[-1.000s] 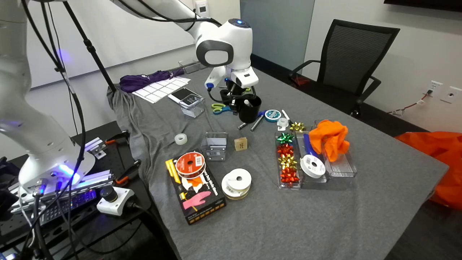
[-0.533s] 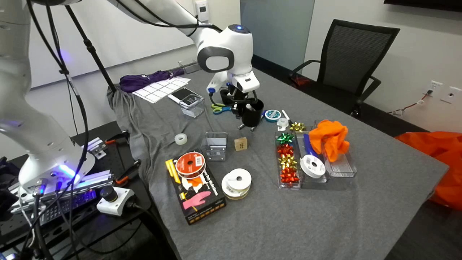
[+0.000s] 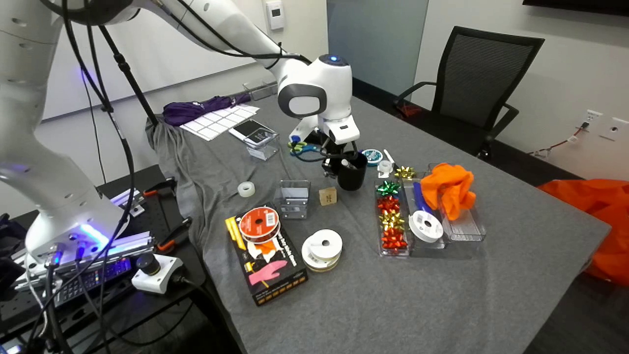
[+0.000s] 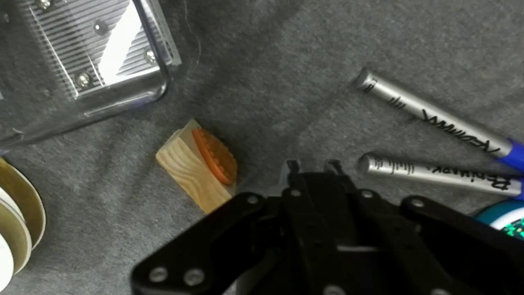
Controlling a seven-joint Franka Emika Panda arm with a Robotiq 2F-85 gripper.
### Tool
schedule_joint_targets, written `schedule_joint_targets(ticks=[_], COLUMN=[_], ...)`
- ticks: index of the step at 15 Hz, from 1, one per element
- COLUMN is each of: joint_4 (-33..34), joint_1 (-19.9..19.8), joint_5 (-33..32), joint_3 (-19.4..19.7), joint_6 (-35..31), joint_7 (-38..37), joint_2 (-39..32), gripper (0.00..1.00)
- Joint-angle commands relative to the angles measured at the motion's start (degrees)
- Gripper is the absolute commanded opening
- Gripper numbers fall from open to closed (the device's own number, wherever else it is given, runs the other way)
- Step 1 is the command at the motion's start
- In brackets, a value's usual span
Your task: Put the marker inside the black cup
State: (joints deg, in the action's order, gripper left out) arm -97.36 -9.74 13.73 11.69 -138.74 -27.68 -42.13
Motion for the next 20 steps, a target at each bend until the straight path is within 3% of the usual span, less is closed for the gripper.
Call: schedule_joint_targets(ticks=[1, 4, 6, 8, 15, 17, 20], joint_4=[4.21, 6.09, 6.8, 7.46, 7.09, 6.94, 7.49], joint_1=[0.4, 0.54, 0.77, 0.93, 0.75, 0.68, -0.56], joint_5=[-0.02, 0.2, -0.13, -0.52, -1.07, -1.12, -0.52], joint_3=[1.27, 1.71, 2.1, 2.43, 2.45, 2.31, 0.82], joint_6=[-1.49, -2.63, -3.56, -3.65, -3.21, -2.95, -0.75], joint_7=[-2.97, -5.04, -6.27, -7.16, -6.85, -6.5, -4.06], joint_2=[-3.75, -5.86, -6.8, -7.19, -6.17, -6.06, -6.0], gripper=[0.05, 0.05, 0.44, 0.47, 0.95, 1.0, 1.0])
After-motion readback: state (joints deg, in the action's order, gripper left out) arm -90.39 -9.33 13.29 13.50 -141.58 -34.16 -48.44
